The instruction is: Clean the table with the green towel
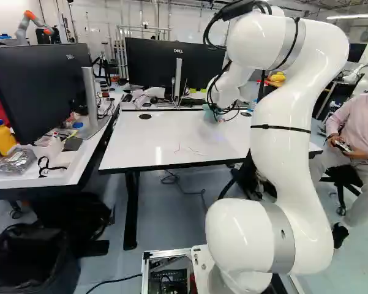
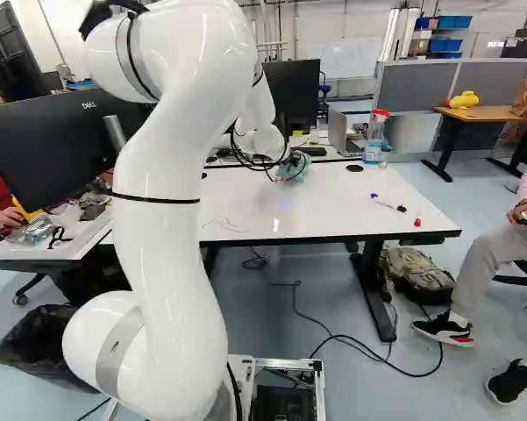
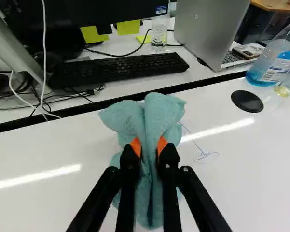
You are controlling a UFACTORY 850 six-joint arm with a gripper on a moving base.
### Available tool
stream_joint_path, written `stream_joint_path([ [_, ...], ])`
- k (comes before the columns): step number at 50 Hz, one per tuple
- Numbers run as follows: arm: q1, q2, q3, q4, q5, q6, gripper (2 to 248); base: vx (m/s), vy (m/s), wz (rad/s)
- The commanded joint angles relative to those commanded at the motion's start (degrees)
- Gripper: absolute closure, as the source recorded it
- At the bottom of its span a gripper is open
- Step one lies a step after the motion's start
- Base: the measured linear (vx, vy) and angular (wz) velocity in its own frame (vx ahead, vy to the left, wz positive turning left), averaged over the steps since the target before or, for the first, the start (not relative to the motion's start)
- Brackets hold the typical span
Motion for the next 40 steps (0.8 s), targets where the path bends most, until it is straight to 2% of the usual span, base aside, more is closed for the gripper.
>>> stream_joint_path([
  [40,-5.78,-1.66,-2.19,0.0,0.0,0.0,195,0.0,0.0,0.0],
])
